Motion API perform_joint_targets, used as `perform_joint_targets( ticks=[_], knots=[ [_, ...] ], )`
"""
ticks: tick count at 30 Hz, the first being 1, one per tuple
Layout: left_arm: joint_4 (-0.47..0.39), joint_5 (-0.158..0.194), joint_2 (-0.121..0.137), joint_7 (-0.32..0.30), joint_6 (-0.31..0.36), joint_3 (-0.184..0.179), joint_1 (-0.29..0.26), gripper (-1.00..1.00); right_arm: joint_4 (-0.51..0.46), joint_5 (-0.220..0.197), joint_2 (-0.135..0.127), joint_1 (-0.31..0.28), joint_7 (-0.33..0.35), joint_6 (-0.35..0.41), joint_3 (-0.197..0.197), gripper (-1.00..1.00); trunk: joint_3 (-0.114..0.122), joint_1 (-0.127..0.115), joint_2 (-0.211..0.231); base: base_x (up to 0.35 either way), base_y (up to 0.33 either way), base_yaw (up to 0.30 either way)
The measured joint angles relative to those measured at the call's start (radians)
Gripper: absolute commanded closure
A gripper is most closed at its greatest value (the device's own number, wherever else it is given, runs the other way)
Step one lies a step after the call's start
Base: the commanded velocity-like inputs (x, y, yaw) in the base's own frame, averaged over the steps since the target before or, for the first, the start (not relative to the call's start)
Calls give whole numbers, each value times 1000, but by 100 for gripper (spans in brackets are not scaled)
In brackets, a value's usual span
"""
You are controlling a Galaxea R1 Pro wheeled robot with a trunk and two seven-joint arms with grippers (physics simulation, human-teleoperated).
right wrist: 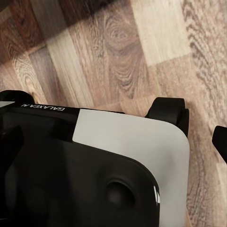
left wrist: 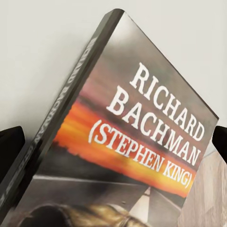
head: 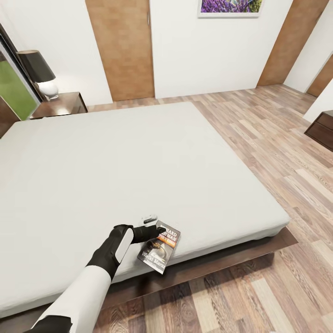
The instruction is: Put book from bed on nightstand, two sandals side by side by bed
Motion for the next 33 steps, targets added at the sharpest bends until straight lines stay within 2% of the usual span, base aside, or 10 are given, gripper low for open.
perform_joint_targets(
  ticks=[31,33],
  knots=[
    [-1,1,0,0,1,0,0,-100,0,-1,0,0,0,0,0,-100,0,0,0,0,0,0],
    [-1,0,0,0,1,0,0,-100,0,-1,0,0,0,0,0,-100,6,-8,14,0,0,0]
  ],
)
